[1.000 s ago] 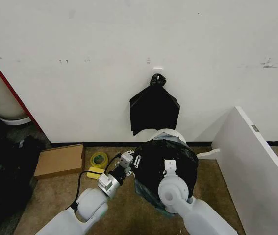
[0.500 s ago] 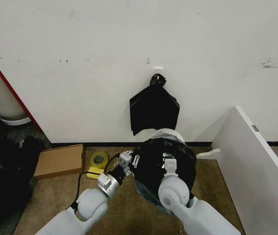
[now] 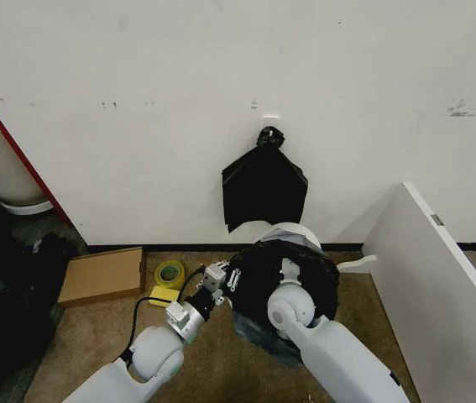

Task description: Place the garbage bag over the trash bin.

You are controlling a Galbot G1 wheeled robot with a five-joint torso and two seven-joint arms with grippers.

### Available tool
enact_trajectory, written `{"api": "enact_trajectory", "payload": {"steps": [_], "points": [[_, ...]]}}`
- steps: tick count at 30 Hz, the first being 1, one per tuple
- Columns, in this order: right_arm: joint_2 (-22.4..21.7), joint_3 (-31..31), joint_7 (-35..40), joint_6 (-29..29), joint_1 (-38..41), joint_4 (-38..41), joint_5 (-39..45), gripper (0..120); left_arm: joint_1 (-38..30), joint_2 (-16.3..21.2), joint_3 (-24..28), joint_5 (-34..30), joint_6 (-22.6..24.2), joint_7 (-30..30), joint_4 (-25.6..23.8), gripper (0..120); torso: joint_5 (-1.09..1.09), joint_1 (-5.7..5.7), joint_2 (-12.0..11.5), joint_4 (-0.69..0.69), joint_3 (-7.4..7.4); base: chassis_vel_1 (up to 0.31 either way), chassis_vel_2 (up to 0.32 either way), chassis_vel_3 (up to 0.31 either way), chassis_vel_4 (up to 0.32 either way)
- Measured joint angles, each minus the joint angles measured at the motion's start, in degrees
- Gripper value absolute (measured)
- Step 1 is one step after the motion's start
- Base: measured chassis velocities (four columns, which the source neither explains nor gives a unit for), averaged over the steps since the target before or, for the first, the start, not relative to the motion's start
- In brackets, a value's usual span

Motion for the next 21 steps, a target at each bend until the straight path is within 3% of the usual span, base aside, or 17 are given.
{"api": "enact_trajectory", "payload": {"steps": [4, 7, 10, 16, 17, 21], "points": [[-1.76, -0.80, -1.75, 1.79, -3.19, 5.04, -1.82, 0, -1.02, -0.54, -1.19, -1.85, 0.59, -0.22, 1.23, 1, 0.00, 0.00, 0.00, -0.01, 0.00, 0.000, 0.000, 0.000, 0.000], [-3.83, -2.70, -4.36, 4.75, -7.19, 11.89, -5.29, 13, -2.13, -0.99, -1.76, -4.62, 2.23, -0.62, 2.13, 1, 0.00, 0.00, 0.00, -0.02, -0.01, 0.000, 0.000, 0.000, 0.000], [-5.01, -4.96, -9.55, 12.73, -9.97, 16.77, -8.76, 26, -2.76, -1.27, -1.97, -6.85, 4.09, -0.81, 3.08, 1, -0.01, 0.00, 0.00, -0.02, -0.01, 0.000, 0.000, 0.000, 0.000], [-4.95, -6.59, -13.70, 18.00, -10.00, 18.72, -9.86, 43, -2.54, -1.64, -2.29, -7.76, 5.19, -0.80, 3.46, 1, 0.00, 0.00, 0.00, 0.00, -0.01, 0.000, 0.000, 0.000, 0.000], [-4.98, -6.84, -15.34, 20.02, -10.12, 18.88, -10.70, 51, -2.58, -1.86, -2.40, -8.30, 5.63, -0.91, 3.46, 1, -0.01, 0.00, 0.00, 0.00, -0.01, 0.000, 0.000, 0.000, 0.000], [-5.56, -7.10, -19.79, 26.49, -11.20, 18.89, -13.08, 64, -2.58, -2.26, -3.21, -10.17, 6.66, -1.82, 3.45, 1, 0.00, 0.00, 0.00, -0.01, -0.01, 0.000, 0.000, 0.000, 0.000]]}}
